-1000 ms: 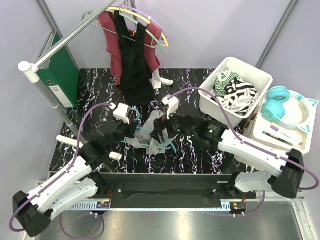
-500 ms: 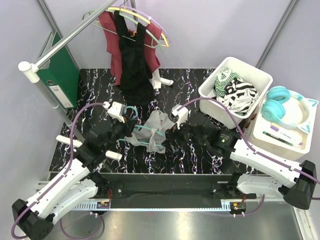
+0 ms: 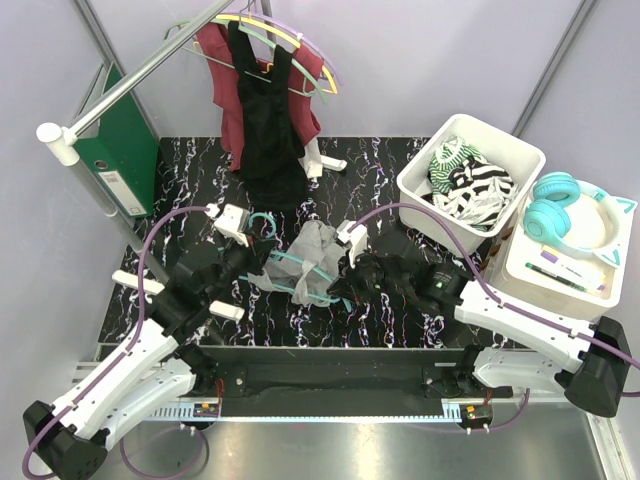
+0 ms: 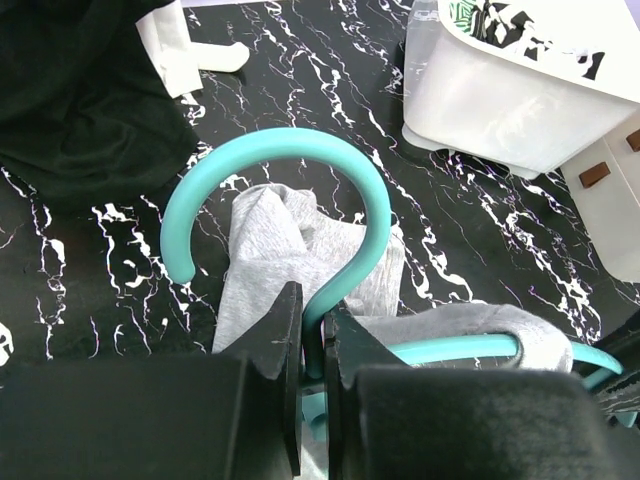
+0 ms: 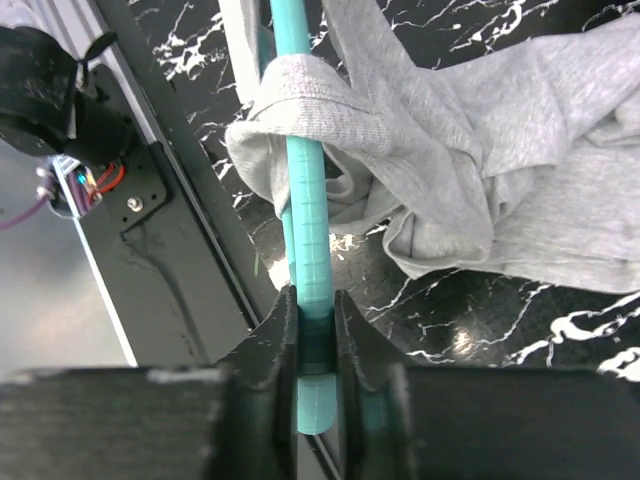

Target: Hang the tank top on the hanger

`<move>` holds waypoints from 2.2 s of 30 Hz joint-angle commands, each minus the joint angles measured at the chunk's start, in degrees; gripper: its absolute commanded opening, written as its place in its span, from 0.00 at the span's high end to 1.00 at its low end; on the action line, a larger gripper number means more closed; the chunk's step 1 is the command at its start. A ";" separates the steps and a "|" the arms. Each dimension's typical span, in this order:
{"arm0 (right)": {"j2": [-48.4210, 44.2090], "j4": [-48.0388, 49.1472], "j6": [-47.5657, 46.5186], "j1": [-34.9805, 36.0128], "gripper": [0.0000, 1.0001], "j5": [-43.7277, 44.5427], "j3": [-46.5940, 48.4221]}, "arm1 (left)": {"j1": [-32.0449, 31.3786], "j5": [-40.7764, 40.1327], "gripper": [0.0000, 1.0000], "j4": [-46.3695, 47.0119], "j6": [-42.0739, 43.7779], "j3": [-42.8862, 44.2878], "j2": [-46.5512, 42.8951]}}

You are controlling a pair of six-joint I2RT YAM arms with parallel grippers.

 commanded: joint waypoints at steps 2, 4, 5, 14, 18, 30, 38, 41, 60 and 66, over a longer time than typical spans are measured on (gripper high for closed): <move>-2.64 5.77 0.45 -0.27 1.00 1.36 -1.52 | 0.16 1.26 0.92 4.10 -1.40 3.16 -1.21; -4.22 6.92 1.24 -0.27 1.00 3.04 -2.23 | 0.16 1.34 0.68 3.48 -1.67 3.86 -1.30; -4.75 7.18 1.42 -0.35 1.00 4.53 -2.32 | 0.16 1.43 0.56 2.52 -1.67 4.21 -1.30; -6.60 8.24 -0.69 -0.18 1.00 11.04 2.06 | 0.16 1.35 0.01 -13.91 -3.51 14.74 0.90; -3.53 7.97 -1.83 -0.27 1.00 12.89 5.58 | 0.16 0.81 0.01 -18.84 -3.08 16.95 -0.59; 12.46 7.71 -6.93 -0.27 1.00 11.84 27.99 | 0.16 4.86 0.01 -28.78 -0.27 12.31 -10.25; 22.04 5.51 -11.58 1.66 1.00 7.89 45.03 | 0.16 10.56 0.01 -27.38 0.79 7.30 -15.62; 24.86 5.34 -13.34 4.20 1.00 7.97 49.70 | 0.16 17.24 0.02 -25.36 0.62 5.54 -16.59; 41.73 4.11 -14.84 10.81 1.00 4.46 72.10 | 0.24 21.47 0.04 -23.24 1.23 4.13 -16.86; 47.00 0.07 -15.28 11.07 1.00 4.10 79.93 | 0.33 21.56 0.04 -23.24 1.23 4.13 -16.94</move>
